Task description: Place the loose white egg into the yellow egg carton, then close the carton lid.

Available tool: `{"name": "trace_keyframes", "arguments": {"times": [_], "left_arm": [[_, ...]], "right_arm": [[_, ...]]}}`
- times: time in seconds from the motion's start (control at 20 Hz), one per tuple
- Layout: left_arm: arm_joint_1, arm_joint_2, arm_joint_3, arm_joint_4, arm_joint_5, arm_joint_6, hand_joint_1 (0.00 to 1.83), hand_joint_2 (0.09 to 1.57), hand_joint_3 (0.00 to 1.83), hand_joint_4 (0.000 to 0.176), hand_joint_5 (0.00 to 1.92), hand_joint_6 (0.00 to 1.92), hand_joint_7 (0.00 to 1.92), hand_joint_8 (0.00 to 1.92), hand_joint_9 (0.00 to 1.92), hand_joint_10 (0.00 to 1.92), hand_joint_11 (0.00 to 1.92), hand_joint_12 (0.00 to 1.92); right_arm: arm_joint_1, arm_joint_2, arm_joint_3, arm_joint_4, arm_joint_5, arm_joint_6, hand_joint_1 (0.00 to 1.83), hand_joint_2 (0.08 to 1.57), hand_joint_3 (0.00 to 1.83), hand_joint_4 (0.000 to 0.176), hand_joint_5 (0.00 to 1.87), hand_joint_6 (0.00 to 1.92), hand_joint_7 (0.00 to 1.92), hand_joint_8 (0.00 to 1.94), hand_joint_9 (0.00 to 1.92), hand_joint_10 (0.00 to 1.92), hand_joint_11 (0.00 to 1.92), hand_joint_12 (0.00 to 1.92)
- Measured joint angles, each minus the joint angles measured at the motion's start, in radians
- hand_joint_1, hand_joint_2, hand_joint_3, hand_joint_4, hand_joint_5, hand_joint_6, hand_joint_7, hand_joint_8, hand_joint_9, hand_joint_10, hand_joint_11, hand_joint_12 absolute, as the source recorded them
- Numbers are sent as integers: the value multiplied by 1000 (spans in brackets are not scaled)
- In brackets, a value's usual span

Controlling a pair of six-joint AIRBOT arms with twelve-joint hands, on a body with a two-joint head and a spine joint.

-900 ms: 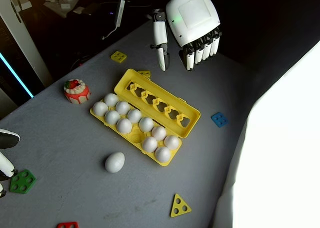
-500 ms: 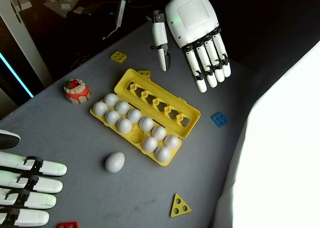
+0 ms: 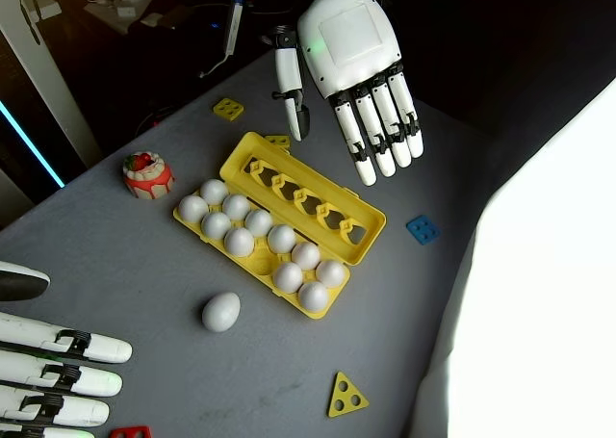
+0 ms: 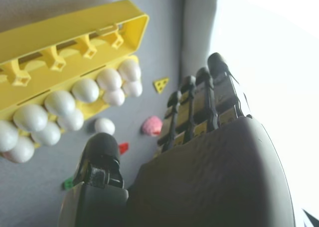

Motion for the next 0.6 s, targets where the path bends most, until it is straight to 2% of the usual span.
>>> {"name": "trace_keyframes", "arguments": {"times": [0.05,0.1,0.2,0.25,0.3,0.35,0.4,0.5,0.6], "left_arm": [[1,0,-3,-2,2,2,0,1349,2,25,1,0,68,4,18,5,0,226],[1,0,-4,-1,-2,2,0,1353,3,27,7,3,72,5,30,10,0,231],[1,0,-5,-1,-6,1,0,1352,3,25,4,2,72,4,36,12,0,233],[1,2,-5,-1,-6,-5,33,1349,1,27,24,7,92,6,64,17,0,345],[1,2,-5,-16,-8,-6,31,1347,0,27,23,5,95,4,73,16,0,378],[0,2,-5,-38,-13,-5,5,1342,0,27,40,10,89,1,73,14,0,388],[0,2,-5,-60,-14,-5,0,1345,0,28,49,10,76,4,67,9,0,322],[0,2,-7,-78,-13,-5,0,1346,0,28,52,7,71,2,61,4,0,288],[0,2,-12,-88,-8,-7,1,1335,0,24,49,4,56,0,49,1,0,300]], "right_arm": [[0,-25,10,22,5,0,636,1066,0,0,50,0,70,0,54,3,0,63],[0,-46,24,53,8,0,795,1049,0,0,51,1,59,1,51,2,1,46],[13,-91,62,139,11,-22,870,1035,0,0,54,2,53,0,43,0,0,88],[25,-110,75,208,11,-72,891,1031,0,0,55,2,49,0,34,0,0,111],[47,-142,93,311,18,-155,896,1031,0,0,48,0,33,0,27,0,0,118],[53,-165,106,362,26,-200,901,1028,0,0,36,0,46,3,43,6,0,146],[59,-194,119,424,33,-257,902,1035,0,0,19,2,27,2,31,1,0,85],[59,-264,146,588,27,-389,907,1026,0,0,35,7,46,3,45,5,0,192],[77,-302,161,726,10,-473,907,1034,0,0,26,2,16,2,4,0,0,89]]}}
